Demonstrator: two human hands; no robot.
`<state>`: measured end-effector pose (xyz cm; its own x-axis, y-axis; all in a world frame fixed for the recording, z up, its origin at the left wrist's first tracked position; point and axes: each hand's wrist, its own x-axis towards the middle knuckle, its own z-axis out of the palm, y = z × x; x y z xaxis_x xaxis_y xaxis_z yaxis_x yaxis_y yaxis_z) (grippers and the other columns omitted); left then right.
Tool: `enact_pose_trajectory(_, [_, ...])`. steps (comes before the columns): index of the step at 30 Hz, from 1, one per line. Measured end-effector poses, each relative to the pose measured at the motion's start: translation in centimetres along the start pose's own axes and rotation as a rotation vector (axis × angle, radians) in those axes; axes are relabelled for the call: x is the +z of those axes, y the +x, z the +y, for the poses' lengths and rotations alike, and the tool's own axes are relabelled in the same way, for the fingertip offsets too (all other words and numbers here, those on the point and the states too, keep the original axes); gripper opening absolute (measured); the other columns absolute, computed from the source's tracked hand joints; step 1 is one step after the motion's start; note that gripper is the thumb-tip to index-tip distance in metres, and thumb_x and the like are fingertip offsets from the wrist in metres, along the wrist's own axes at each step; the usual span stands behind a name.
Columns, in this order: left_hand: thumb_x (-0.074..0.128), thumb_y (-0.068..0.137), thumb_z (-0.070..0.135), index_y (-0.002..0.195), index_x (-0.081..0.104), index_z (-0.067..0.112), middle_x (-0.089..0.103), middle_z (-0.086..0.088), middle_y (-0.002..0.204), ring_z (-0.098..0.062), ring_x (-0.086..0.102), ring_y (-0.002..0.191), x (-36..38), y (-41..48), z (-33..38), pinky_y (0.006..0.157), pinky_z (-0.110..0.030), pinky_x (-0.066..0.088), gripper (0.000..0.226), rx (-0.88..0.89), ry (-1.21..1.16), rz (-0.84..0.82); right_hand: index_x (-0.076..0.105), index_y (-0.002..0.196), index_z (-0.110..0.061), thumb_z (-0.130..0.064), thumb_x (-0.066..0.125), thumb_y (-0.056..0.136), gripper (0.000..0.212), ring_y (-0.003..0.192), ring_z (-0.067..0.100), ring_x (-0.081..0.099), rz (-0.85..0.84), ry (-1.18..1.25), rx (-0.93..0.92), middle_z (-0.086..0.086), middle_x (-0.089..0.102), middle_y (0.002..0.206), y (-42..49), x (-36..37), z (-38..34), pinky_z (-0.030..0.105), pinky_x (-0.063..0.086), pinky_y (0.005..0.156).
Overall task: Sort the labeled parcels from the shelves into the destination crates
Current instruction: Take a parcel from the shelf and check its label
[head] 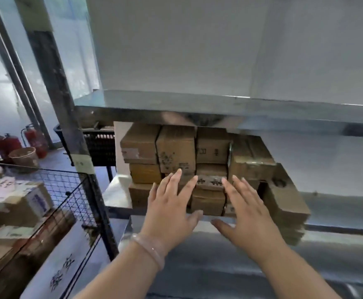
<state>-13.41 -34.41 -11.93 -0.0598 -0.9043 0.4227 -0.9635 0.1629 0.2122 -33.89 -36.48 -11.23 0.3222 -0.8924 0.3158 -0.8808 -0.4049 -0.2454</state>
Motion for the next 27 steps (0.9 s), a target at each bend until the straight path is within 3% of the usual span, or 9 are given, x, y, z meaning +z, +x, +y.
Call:
enact_pose_trajectory(4, [0.056,0.085,0.062,0.151,0.015,0.045,0.022,-0.002,0.162,-0.023,0.019,0.148,1.8,1.5,4.7,0.118,-0.046,0.018,0.08,0.058,-0.035,-0.005,-0.005,0.151,-0.044,-0.067,0.054,0.082,0.093,0.146,0.007,-0.011,0.028,-0.013,0.062,-0.012,-0.003,0.162,-1.0,-1.4,4.5,0.028,-0.008,0.113])
enact_pose_trajectory(8, [0.052,0.086,0.065,0.152,0.01,0.047,0.016,0.001,0.164,-0.022,0.014,0.149,4.5,2.8,8.9,0.118,-0.042,0.012,0.08,0.063,-0.05,-0.042,0.006,0.152,-0.039,-0.067,0.054,0.082,0.089,0.149,0.019,0.002,0.065,-0.034,0.219,-0.002,0.008,0.163,-0.6,-1.9,9.9,0.038,0.006,0.12])
enact_pose_trajectory(15, [0.049,0.091,0.062,0.151,0.005,0.051,0.005,0.009,0.164,-0.016,0.004,0.151,9.3,5.0,15.8,0.12,-0.041,0.013,0.076,0.011,-0.152,-0.135,0.0,0.152,-0.038,-0.078,0.046,0.079,0.095,0.149,0.03,0.006,-0.137,-0.017,0.411,0.006,0.002,0.163,0.7,-1.1,19.3,0.045,0.016,0.12])
enact_pose_trajectory(21, [0.049,0.093,0.06,0.153,0.009,0.05,0.003,0.01,0.165,-0.015,0.003,0.15,12.9,6.2,20.2,0.12,-0.039,0.012,0.073,-0.099,-0.145,-0.208,0.002,0.151,-0.044,-0.085,0.047,0.07,0.101,0.148,0.033,0.007,-0.285,0.101,0.399,0.004,-0.007,0.163,3.1,0.8,22.6,0.05,0.029,0.113])
enact_pose_trajectory(27, [0.05,0.092,0.059,0.153,0.015,0.048,0.007,0.014,0.164,-0.014,0.004,0.15,14.1,6.6,22.1,0.122,-0.041,0.015,0.071,-0.214,-0.243,-0.228,0.014,0.149,-0.046,-0.068,0.06,0.068,0.096,0.145,0.03,0.024,-0.263,0.378,0.366,0.004,-0.004,0.162,3.3,1.9,25.0,0.043,0.038,0.109])
